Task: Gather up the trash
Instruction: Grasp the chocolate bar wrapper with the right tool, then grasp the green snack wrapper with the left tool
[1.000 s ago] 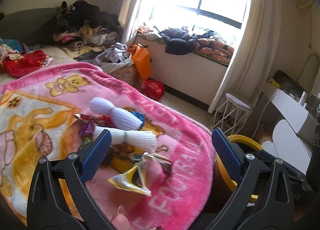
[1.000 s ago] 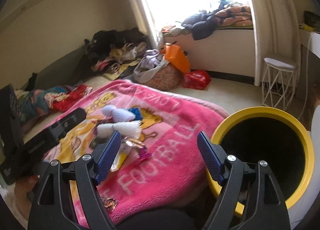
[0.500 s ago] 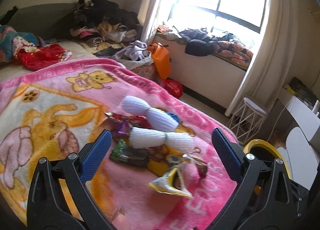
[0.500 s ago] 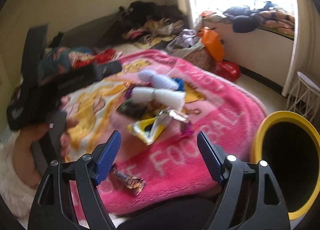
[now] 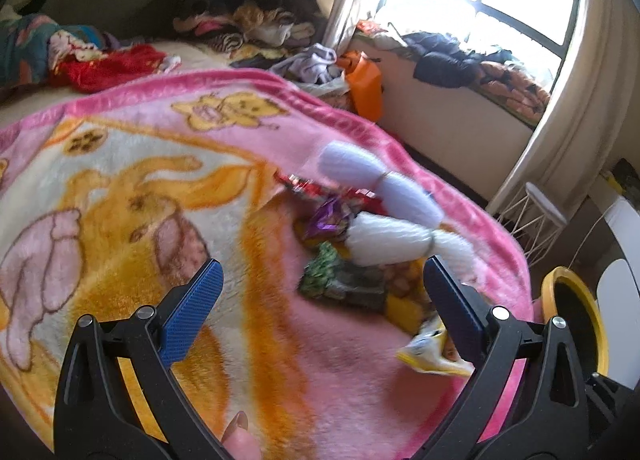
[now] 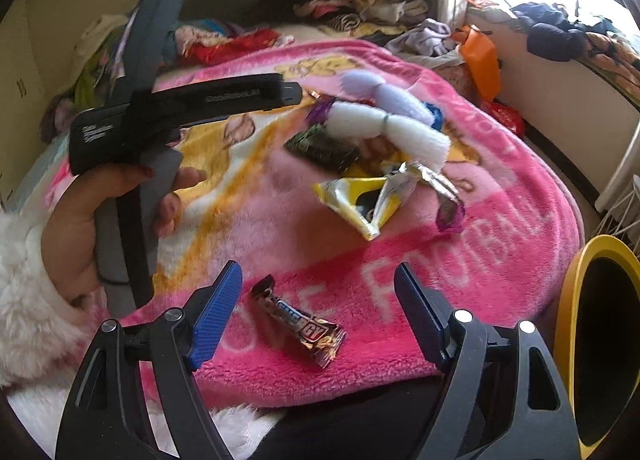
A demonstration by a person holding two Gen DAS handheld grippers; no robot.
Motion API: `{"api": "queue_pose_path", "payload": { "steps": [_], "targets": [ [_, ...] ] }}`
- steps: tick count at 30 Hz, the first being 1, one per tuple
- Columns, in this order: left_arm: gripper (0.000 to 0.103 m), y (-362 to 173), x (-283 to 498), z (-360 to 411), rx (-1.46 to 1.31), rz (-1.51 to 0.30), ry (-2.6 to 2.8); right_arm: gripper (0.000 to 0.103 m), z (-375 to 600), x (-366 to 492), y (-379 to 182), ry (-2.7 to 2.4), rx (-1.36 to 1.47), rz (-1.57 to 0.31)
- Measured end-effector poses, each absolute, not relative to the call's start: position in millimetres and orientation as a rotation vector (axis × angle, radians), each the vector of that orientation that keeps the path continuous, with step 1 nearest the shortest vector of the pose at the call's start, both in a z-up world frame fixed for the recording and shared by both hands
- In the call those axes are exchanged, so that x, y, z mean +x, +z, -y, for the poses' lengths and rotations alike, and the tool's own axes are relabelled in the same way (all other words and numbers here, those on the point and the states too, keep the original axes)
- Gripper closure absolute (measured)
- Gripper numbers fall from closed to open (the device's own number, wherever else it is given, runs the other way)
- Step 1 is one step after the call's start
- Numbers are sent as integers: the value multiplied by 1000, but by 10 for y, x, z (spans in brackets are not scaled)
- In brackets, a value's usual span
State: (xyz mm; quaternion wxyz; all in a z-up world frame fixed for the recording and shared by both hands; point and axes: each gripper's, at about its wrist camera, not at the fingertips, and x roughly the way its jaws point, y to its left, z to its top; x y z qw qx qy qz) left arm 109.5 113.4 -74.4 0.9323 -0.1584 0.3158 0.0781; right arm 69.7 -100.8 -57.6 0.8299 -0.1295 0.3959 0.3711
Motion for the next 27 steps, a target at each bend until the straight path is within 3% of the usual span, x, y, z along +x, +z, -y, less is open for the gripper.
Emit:
{"api": "queue_pose_path", "payload": {
  "steps": [6, 9, 12, 14, 15, 17, 24, 26, 27],
  "targets": [
    [11, -975, 1238, -1253, -374, -715, 126, 30, 819, 728, -727, 825, -368, -928],
    [19, -1090, 1334, -1283, -402, -747, 92, 35, 695, 744, -836, 847, -438, -991],
    [21, -1192, 1429, -1295, -451, -773, 50, 43, 606, 747, -929, 856, -497, -1030],
    [21, -1240, 1475, -1314, -487, -774, 28, 60, 563, 773, -1005, 854, -530, -1050],
    [22, -1252, 1486, -1306, -494, -774, 22, 63, 544, 783, -1059, 851, -548, -1064],
    [33, -1263, 1518, -1287, -486, -779, 22, 72, 535, 780, -1108, 852, -560, -1072],
    [62, -1299, 1518, -1291, -489, -786, 42, 84, 587, 747, -1090, 860, -529, -1057],
    [84, -1283, 1507, -1299, -492, -782, 40, 85, 615, 753, -1069, 855, -508, -1057],
    [86, -1277, 1502, -1298, -493, -783, 37, 85, 627, 758, -1060, 854, -499, -1055]
  ]
}}
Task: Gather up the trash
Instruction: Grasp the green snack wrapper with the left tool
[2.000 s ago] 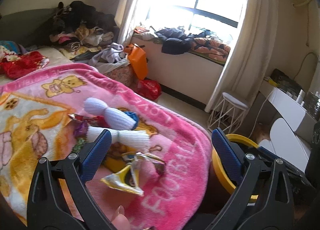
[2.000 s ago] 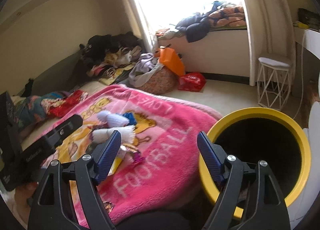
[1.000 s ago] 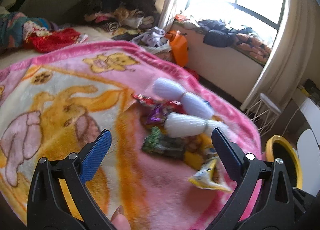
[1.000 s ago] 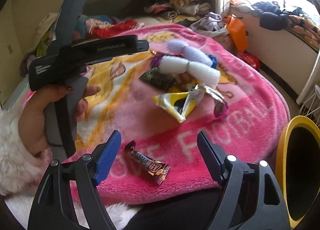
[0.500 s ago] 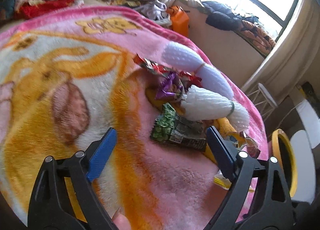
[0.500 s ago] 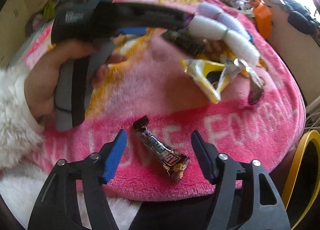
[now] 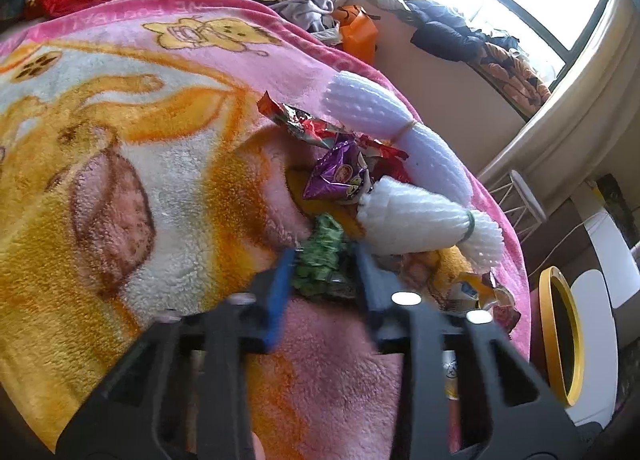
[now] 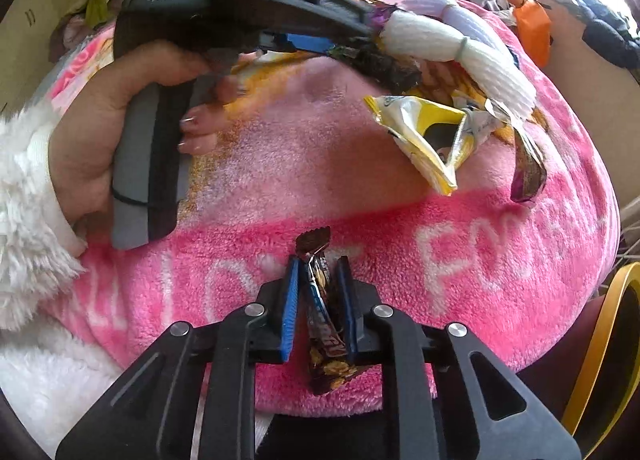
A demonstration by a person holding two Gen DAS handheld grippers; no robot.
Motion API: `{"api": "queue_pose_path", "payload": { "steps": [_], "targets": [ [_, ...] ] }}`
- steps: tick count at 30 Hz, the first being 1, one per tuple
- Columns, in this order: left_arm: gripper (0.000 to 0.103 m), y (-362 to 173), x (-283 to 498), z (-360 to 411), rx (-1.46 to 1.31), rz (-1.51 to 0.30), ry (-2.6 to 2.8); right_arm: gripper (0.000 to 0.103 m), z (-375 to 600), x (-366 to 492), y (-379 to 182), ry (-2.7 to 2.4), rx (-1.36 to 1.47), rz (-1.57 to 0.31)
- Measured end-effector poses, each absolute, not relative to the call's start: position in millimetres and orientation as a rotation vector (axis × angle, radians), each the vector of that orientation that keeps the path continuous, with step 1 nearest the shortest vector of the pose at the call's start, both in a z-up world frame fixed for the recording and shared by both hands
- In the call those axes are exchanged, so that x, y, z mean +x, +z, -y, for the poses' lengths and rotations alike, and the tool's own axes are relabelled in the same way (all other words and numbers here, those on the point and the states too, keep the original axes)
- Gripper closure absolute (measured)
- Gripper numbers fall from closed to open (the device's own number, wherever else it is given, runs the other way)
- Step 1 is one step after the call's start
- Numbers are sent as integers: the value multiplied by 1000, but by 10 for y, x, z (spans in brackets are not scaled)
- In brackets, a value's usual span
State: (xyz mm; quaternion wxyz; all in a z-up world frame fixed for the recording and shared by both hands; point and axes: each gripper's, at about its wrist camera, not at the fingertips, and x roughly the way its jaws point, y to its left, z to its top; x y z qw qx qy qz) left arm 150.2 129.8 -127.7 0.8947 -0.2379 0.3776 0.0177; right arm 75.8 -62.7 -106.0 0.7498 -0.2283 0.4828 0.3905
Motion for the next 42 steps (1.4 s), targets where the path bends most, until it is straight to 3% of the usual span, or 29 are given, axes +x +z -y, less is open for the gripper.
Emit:
{"api": "queue_pose_path", "payload": {
  "steps": [10, 42],
  "targets": [
    [102, -1225, 1330, -1166, -464, -791, -27, 89, 820, 847, -903, 847, -349, -1031],
    [103, -498, 753, -892, -337, -700, -154, 91, 1232, 857, -289, 831, -118, -825]
  ]
}}
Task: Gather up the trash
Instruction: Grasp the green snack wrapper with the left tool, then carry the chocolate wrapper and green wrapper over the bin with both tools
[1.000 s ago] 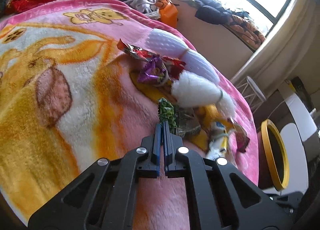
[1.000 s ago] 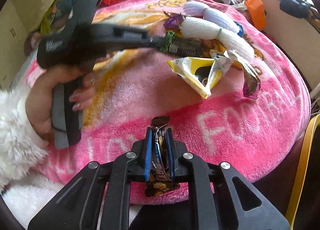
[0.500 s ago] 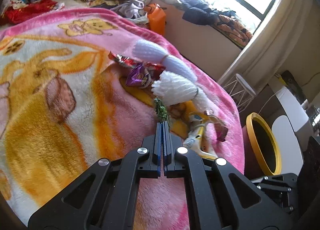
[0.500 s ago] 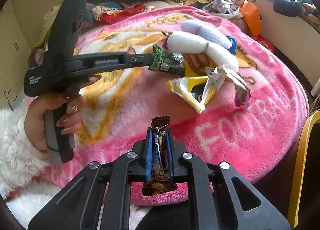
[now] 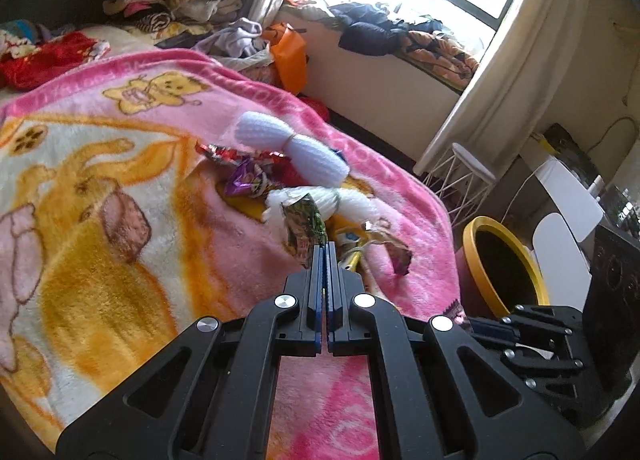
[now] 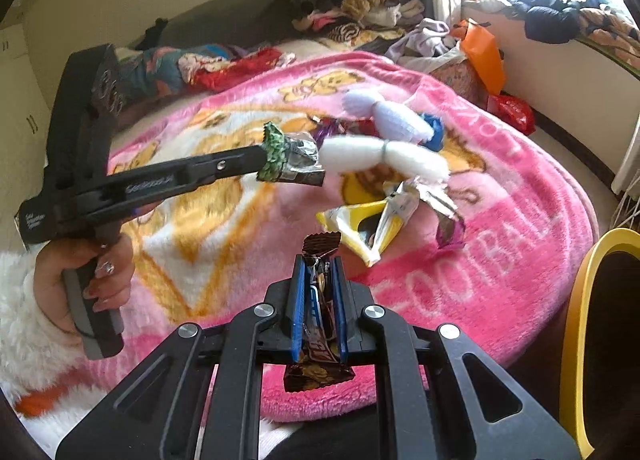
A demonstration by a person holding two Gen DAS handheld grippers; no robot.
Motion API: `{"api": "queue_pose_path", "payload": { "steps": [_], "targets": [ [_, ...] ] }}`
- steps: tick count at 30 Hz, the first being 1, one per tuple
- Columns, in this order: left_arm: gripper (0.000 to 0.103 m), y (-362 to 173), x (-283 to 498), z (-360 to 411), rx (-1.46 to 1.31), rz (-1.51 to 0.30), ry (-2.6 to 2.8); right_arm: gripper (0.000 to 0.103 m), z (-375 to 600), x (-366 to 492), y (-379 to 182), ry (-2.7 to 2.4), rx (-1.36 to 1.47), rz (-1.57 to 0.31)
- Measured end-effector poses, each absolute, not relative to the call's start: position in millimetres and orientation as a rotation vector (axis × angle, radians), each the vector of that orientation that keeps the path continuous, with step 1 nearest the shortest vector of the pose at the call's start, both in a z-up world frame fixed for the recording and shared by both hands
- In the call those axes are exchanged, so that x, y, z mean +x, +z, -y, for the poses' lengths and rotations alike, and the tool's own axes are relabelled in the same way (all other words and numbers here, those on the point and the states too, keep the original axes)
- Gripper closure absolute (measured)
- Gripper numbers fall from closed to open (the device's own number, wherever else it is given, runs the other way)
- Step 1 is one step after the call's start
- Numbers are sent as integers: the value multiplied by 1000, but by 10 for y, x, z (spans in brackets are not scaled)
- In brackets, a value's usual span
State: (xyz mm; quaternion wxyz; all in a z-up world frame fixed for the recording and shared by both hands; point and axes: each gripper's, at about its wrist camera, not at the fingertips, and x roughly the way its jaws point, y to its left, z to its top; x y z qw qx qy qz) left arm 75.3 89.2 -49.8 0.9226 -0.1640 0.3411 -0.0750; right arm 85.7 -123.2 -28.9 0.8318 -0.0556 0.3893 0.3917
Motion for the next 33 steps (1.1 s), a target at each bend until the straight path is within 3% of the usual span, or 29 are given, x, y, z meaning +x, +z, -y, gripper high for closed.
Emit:
{"api": "queue_pose_path", "payload": {
  "steps": [17, 33],
  "targets": [
    [103, -31, 631, -520, -322, -609, -271, 91, 1630, 955, -22, 744, -1, -715],
    [103, 84, 648, -154, -267, -582, -342, 91, 2144, 1059, 179, 634, 111, -606]
  ]
}}
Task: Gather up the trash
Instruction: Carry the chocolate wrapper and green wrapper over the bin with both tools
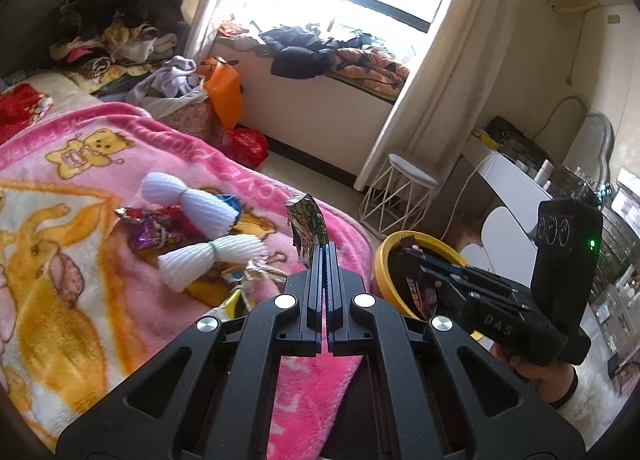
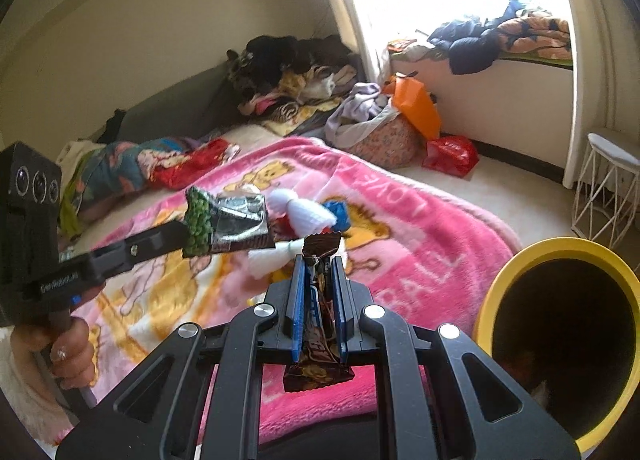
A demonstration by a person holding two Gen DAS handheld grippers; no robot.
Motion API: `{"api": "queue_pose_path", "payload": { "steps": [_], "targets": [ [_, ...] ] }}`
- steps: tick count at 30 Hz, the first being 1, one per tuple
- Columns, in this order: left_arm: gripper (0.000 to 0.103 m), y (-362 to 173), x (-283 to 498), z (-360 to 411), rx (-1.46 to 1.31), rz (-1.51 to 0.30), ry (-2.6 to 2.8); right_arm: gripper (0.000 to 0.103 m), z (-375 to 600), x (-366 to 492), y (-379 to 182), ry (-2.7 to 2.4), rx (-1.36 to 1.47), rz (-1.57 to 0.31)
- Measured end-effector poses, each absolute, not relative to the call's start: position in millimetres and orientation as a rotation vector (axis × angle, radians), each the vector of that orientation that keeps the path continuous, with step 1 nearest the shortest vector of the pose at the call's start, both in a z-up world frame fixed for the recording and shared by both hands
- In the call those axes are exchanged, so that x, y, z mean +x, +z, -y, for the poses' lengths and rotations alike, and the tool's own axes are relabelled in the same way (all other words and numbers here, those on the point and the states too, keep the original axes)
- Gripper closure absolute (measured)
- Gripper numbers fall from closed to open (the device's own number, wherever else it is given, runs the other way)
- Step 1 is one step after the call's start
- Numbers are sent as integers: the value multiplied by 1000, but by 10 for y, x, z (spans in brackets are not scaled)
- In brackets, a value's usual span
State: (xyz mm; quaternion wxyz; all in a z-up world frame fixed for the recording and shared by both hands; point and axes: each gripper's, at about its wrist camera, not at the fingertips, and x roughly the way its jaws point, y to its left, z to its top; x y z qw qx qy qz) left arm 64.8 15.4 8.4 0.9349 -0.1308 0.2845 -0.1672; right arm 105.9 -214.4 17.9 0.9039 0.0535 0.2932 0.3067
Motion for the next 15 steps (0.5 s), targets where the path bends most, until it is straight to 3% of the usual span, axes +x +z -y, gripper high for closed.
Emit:
{"api": "queue_pose_path", "payload": {
  "steps": [15],
  "targets": [
    [103, 161, 726, 278, -235, -568, -430, 91, 2610, 1195, 215, 504, 186, -562]
  ]
}}
